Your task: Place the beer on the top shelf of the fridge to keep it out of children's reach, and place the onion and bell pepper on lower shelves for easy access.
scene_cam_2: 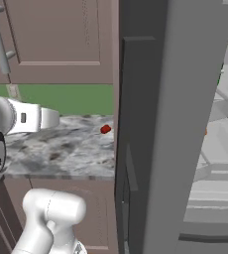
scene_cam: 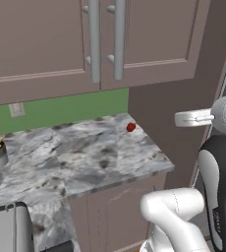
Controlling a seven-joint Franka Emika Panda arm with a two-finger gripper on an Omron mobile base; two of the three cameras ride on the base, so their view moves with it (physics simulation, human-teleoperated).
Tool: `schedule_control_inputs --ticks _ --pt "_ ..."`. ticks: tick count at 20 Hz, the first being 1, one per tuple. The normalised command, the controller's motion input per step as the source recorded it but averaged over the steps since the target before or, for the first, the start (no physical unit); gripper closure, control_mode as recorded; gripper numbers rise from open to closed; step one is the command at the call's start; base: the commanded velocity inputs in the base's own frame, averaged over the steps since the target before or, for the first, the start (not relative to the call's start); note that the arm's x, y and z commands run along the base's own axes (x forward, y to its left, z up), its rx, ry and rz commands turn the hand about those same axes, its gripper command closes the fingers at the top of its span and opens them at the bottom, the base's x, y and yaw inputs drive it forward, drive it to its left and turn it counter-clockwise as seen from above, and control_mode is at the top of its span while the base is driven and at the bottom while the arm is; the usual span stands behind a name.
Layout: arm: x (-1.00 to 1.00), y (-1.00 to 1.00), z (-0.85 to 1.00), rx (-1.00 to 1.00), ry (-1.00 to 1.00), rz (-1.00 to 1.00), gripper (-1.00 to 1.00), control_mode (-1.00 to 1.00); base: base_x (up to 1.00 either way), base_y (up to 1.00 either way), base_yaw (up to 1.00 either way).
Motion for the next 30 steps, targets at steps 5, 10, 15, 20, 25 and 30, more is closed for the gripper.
schedule_control_inputs --ticks 5,10,15,20,25,30 --pt "0.04 0.10 -0.08 -0.03 0.01 -0.02 -1.00 -1.00 0.27 0.41 -0.09" --pt "0.06 0.58 -0.53 -0.15 0.00 -0.13 -1.00 -1.00 0.00 0.00 0.00" --pt "0.08 0.46 -0.40 -0.09 0.04 -0.17 -1.00 -1.00 0.00 0.00 0.00" --pt "0.30 0.12 -0.19 0.01 0.04 -0.16 -1.00 -1.00 0.00 0.00 0.00" --pt "0.43 0.00 -0.18 0.11 0.06 -0.07 -1.00 -1.00 0.00 0.00 0.00" --pt "0.53 -0.08 -0.42 0.11 0.08 -0.12 -1.00 -1.00 0.00 0.00 0.00"
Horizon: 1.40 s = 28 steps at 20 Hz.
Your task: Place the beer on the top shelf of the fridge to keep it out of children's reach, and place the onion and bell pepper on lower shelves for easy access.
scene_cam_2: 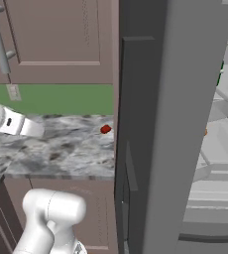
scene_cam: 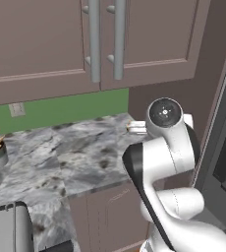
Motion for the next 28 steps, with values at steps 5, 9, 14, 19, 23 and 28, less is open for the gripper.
schedule_control_inputs --ticks 5,9,14,19,23,28 --pt "0.37 0.00 -0.36 0.08 0.00 -0.13 -1.00 -1.00 0.00 0.00 0.00" --pt "0.38 -0.04 -0.29 0.13 0.00 -0.12 -1.00 -1.00 0.00 0.00 0.00" --pt "0.43 -0.01 -0.30 0.10 0.00 -0.05 -1.00 -1.00 0.00 0.00 0.00" --pt "0.47 -0.01 -0.33 0.03 0.03 0.00 -1.00 -1.00 0.00 0.00 0.00" --pt "0.51 -0.01 -0.33 0.00 0.05 0.00 -1.00 -1.00 0.00 0.00 0.00" --pt "0.54 -0.02 -0.24 0.00 0.11 0.00 -1.00 -1.00 0.00 0.00 0.00"
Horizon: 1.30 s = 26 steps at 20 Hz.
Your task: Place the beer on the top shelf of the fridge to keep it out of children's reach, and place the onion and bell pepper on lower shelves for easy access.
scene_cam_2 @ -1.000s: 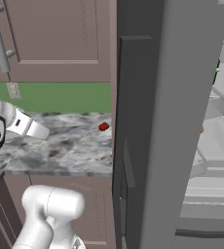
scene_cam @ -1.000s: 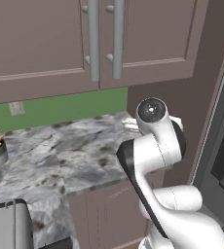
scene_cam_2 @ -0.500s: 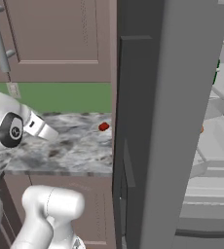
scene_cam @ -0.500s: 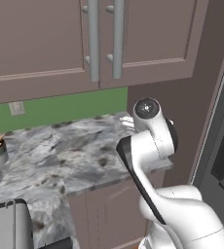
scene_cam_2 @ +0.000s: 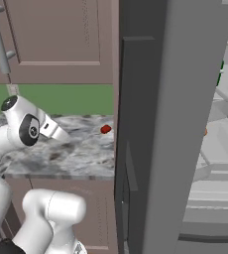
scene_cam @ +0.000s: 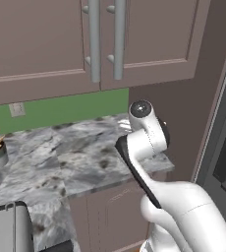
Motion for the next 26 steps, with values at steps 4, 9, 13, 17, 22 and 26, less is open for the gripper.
schedule_control_inputs --ticks 4,9,13,17,22,26 --pt "0.52 -0.06 -0.13 0.00 0.14 0.00 -1.00 -1.00 0.00 0.00 0.00" --pt "0.48 -0.04 -0.15 0.00 0.11 0.00 -1.00 -1.00 0.00 0.00 0.00" --pt "0.46 0.00 -0.27 0.00 0.01 0.00 -1.00 -1.00 0.00 0.00 0.00" --pt "0.45 -0.06 -0.34 0.00 0.00 0.00 -1.00 -1.00 0.00 0.00 0.00" --pt "0.47 -0.11 -0.27 0.00 0.00 0.00 -1.00 -1.00 0.00 0.00 0.00" --pt "0.49 -0.15 -0.24 0.00 0.00 0.00 -1.00 -1.00 0.00 0.00 0.00"
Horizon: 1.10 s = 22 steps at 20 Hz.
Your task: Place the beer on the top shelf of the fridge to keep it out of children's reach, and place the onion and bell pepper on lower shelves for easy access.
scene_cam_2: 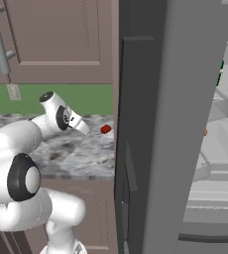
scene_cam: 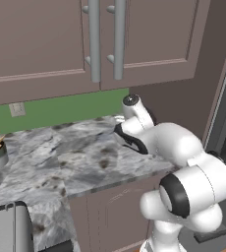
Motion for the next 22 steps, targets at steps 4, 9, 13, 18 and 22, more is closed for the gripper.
schedule_control_inputs --ticks 4,9,13,18,22 --pt "0.42 -0.13 -0.25 0.00 0.02 -0.01 -1.00 -1.00 0.00 0.00 0.00" --pt "0.37 -0.09 -0.24 0.00 0.03 -0.08 -1.00 -1.00 0.00 0.00 0.00" --pt "0.36 -0.13 -0.23 0.00 0.01 -0.12 -1.00 -1.00 0.00 0.00 0.00" --pt "0.40 -0.07 -0.15 0.00 0.00 -0.12 -1.00 -1.00 0.00 0.00 0.00" --pt "0.42 0.00 -0.07 0.00 0.00 -0.08 -1.00 -1.00 0.00 0.00 0.00"
